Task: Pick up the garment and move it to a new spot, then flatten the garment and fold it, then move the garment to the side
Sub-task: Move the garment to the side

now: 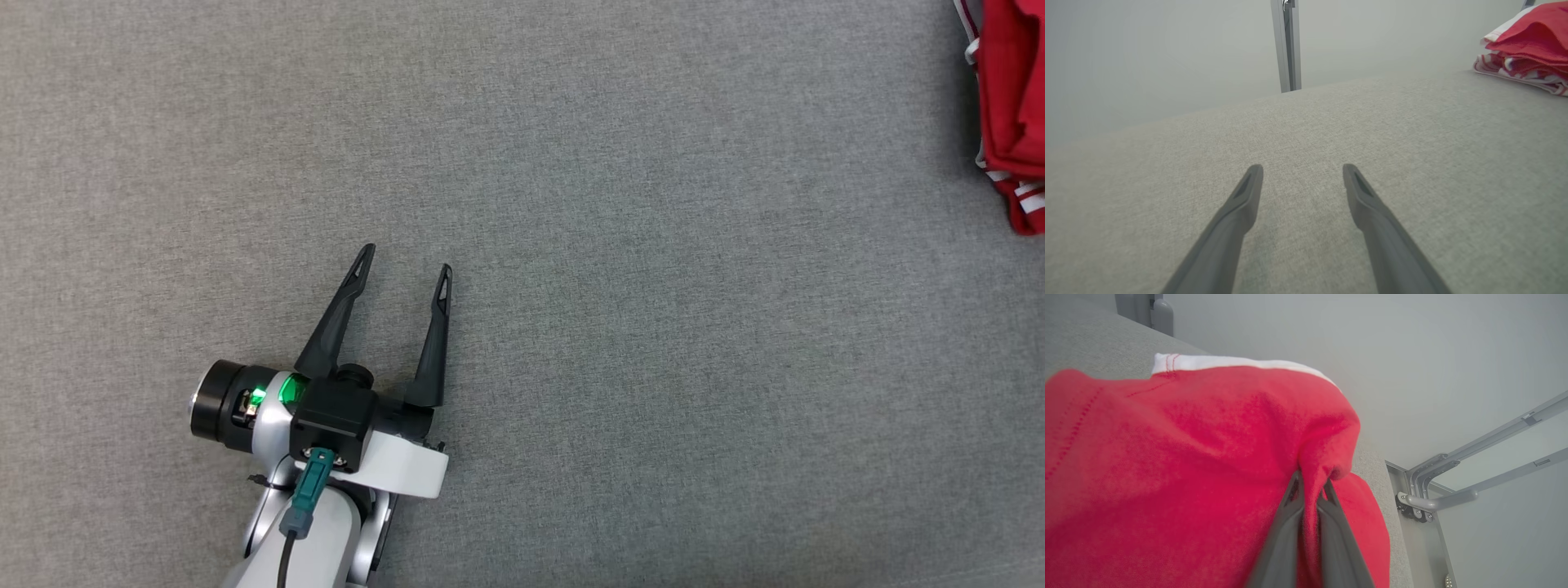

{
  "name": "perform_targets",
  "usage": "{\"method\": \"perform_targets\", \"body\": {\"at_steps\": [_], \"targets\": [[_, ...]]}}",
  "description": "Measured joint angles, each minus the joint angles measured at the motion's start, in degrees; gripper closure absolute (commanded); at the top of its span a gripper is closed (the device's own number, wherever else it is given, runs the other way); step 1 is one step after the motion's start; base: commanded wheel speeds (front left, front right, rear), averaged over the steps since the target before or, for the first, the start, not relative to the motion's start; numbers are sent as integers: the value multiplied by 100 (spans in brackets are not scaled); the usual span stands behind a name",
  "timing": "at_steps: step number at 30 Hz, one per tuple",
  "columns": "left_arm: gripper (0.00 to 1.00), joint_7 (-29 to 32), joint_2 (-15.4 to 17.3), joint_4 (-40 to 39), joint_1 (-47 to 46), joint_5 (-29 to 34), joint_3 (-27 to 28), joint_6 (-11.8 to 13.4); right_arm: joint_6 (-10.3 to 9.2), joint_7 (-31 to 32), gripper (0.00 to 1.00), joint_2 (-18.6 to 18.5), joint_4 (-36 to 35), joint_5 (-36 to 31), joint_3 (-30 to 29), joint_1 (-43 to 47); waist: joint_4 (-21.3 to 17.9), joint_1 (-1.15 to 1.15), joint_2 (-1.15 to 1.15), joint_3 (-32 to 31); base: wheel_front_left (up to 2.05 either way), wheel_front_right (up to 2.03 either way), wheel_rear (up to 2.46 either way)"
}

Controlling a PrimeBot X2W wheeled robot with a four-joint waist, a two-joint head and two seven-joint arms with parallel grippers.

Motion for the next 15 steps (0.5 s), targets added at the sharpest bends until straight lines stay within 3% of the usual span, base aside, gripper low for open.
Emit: {"method": "perform_targets", "body": {"at_steps": [4,7,15], "targets": [[0,0,-2,7,1,0,-60,0,0,0,100,-10,210,-297,-211,1,59,0,0,-41,0,0,0],[0,0,-7,9,7,0,-98,1,0,-1,0,-15,420,-513,-488,1,98,0,0,-89,0,0,0],[0,0,-44,-20,33,-34,-160,40,-1,-1,0,20,632,-1659,-1639,-26,113,0,0,-277,0,0,0]]}}
